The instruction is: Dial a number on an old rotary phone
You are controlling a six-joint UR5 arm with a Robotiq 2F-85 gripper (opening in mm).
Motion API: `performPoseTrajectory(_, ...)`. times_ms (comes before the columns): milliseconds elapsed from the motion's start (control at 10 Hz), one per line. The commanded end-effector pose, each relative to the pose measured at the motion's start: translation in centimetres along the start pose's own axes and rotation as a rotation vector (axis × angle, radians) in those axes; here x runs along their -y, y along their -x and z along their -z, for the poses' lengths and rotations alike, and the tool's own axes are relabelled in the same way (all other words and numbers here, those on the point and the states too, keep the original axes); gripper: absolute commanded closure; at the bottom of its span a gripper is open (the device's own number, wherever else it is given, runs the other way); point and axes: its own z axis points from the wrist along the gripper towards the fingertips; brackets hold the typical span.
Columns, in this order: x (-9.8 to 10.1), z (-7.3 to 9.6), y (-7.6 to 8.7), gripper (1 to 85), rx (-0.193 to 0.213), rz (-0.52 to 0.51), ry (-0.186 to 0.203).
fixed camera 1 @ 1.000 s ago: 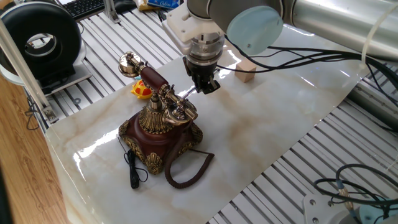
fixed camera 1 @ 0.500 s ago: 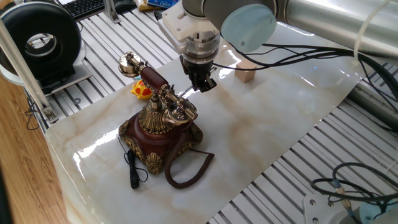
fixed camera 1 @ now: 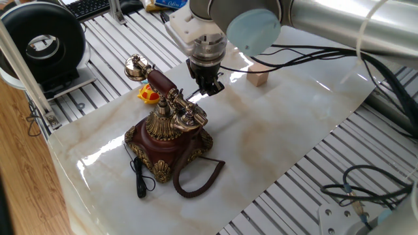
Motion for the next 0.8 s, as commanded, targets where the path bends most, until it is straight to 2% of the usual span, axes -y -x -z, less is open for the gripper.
performPoseTrajectory(0,1.0,-1.3,-0.3,84.3,-0.003,0.014,-0.010)
performPoseTrajectory(200,1.5,-0.8,-0.5,84.3,-0.011,0.019,-0.026)
performPoseTrajectory(500,1.7,-0.3,-0.3,84.3,-0.021,0.015,-0.009)
performPoseTrajectory(700,0.9,1.7,-1.2,84.3,-0.046,0.001,0.002)
